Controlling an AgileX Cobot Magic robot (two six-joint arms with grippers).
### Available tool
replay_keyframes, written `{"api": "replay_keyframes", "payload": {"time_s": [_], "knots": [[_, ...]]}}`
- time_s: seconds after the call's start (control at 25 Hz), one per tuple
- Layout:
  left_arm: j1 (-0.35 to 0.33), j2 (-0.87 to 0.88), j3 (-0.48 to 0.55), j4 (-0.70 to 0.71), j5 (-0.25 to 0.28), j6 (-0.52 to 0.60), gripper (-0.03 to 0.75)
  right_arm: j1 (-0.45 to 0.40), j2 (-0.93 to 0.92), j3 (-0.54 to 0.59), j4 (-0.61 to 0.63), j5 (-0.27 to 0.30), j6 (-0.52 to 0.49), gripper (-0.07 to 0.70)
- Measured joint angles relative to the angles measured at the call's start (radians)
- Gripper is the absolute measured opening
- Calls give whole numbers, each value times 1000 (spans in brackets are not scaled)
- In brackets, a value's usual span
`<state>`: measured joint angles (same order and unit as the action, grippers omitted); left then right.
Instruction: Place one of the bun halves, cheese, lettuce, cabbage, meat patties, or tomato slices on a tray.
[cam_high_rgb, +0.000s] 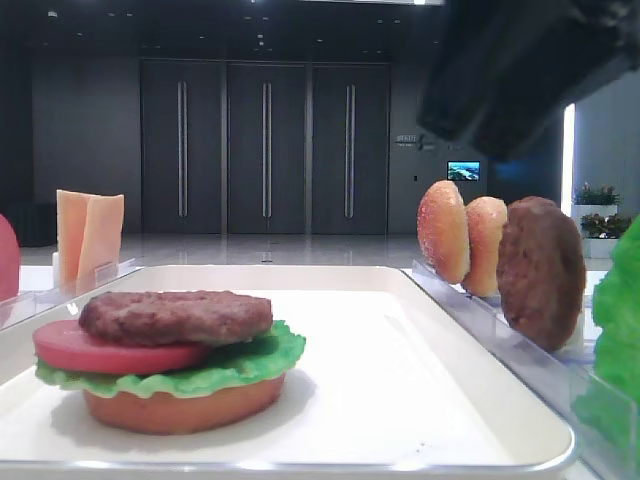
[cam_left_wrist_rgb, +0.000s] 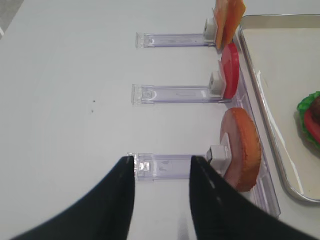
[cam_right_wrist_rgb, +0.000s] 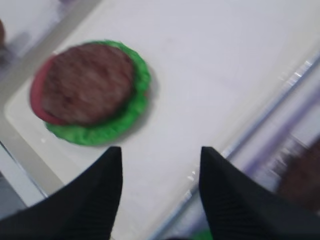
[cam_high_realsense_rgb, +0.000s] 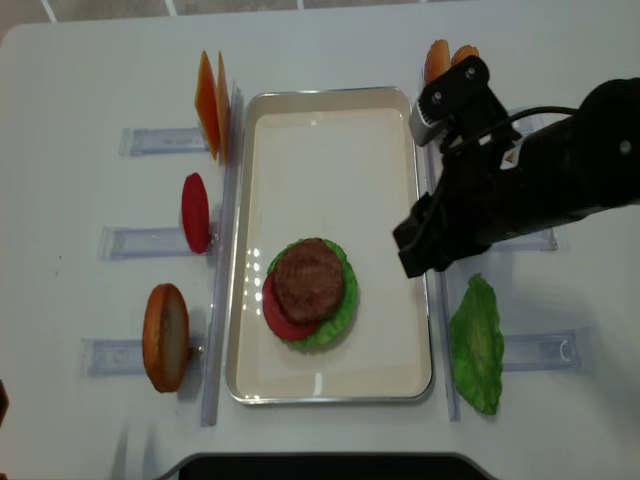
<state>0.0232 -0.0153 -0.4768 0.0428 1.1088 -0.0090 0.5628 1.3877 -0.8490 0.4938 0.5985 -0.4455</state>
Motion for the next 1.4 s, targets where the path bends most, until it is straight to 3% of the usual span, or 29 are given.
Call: {"api": "replay_keyframes", "payload": {"time_s": [0.12,0.24,0.36,0.56,0.68,0.96,1.4], "knots": [[0,0,0,0,0,0,282,-42,-71,-17,-372,180,302,342],[0,0,0,0,0,0,282,-136,-128,-23,-533,363,405,337],[0,0,0,0,0,0,282,-287,-184,-26,-581,452,427,335],[0,0,0,0,0,0,282,-530,-288,-26,-597,519,422,331],[0,0,0,0,0,0,282,-608,-360,-26,-579,526,422,329],[0,0,0,0,0,0,282,-622,-570,-20,-543,570,464,298],[0,0,0,0,0,0,282,-623,-1082,210,-542,597,486,276]]}}
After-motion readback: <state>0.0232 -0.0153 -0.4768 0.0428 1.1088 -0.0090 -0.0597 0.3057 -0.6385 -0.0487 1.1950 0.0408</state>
